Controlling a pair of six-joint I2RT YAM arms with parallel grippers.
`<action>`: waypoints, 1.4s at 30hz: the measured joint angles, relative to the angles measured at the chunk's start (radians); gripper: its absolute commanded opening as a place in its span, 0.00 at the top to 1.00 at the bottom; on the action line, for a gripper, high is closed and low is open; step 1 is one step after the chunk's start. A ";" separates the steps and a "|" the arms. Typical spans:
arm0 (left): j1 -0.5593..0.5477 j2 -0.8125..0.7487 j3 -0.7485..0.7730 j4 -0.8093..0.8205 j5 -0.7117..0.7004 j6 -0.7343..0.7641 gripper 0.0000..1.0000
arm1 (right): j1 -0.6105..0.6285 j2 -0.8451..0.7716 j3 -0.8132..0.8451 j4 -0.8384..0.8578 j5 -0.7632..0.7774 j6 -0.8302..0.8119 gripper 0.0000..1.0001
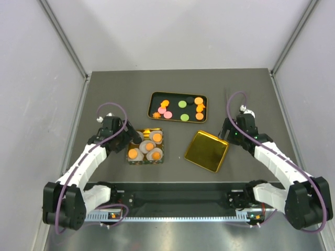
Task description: Pack the cookies
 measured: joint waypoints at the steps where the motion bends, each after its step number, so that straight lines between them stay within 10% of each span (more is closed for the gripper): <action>1: 0.000 0.001 -0.005 0.006 0.004 -0.003 0.05 | 0.000 -0.002 -0.005 -0.002 0.001 0.008 0.16; 42: -0.071 0.067 -0.125 0.248 0.183 -0.108 0.08 | 0.126 0.111 -0.042 -0.002 0.078 0.123 0.31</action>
